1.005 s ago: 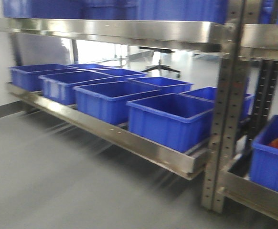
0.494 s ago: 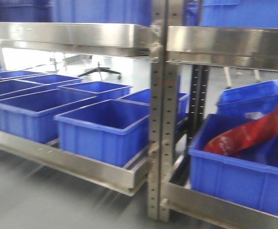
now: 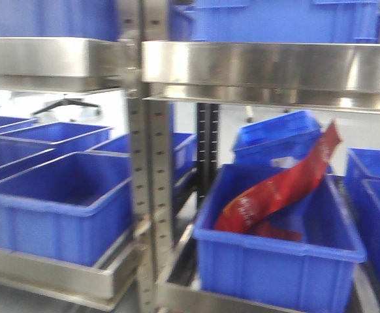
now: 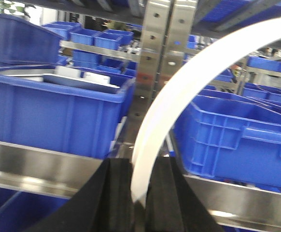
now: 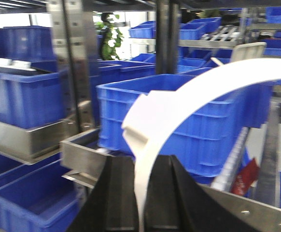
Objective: Grab PVC pipe and place in blue bin
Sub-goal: 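Drive toward the steel shelf of blue bins holding the pipe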
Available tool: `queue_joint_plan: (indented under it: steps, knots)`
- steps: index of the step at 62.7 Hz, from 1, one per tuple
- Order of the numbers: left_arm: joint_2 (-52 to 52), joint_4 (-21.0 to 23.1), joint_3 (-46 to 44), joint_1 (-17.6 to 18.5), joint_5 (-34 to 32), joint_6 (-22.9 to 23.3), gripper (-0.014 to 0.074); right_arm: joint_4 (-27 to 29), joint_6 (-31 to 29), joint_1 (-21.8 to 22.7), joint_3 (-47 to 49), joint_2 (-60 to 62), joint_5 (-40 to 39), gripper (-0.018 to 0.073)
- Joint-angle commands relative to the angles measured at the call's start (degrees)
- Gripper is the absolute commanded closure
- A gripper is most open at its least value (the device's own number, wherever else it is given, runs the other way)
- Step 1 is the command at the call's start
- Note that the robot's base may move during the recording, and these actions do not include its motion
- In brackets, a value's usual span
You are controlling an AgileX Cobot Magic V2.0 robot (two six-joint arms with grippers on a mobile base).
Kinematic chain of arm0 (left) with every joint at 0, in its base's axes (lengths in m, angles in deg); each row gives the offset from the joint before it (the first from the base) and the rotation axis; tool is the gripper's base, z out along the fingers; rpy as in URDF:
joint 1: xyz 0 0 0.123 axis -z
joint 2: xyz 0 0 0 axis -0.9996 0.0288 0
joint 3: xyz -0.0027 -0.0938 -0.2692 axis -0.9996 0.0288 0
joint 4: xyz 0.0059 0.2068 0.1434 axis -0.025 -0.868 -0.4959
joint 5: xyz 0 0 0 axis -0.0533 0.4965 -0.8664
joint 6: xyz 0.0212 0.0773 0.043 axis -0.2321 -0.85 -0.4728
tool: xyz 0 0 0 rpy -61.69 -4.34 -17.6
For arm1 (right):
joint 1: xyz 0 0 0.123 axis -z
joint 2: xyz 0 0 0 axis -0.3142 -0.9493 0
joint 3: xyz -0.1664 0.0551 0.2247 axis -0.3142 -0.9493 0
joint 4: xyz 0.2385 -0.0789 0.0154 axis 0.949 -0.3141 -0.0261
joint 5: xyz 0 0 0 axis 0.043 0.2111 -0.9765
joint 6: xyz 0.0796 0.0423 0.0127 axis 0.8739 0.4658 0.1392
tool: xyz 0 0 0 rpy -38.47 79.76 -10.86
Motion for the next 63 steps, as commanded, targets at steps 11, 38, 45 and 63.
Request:
queue_joint_plan:
  steps: [11, 38, 45, 63]
  knots:
    - [-0.3, 0.0, 0.0, 0.4, -1.5, 0.0, 0.0707, 0.0, -0.6, 0.0, 0.1, 0.1, -1.3, 0.0727]
    - [-0.3, 0.0, 0.0, 0.4, -1.5, 0.0, 0.0707, 0.0, -0.6, 0.0, 0.1, 0.1, -1.3, 0.0727]
    - [-0.3, 0.0, 0.0, 0.4, -1.5, 0.0, 0.0707, 0.0, -0.6, 0.0, 0.1, 0.1, -1.3, 0.0727]
    - [-0.3, 0.0, 0.0, 0.4, -1.5, 0.0, 0.0707, 0.0, -0.6, 0.0, 0.1, 0.1, -1.3, 0.0727]
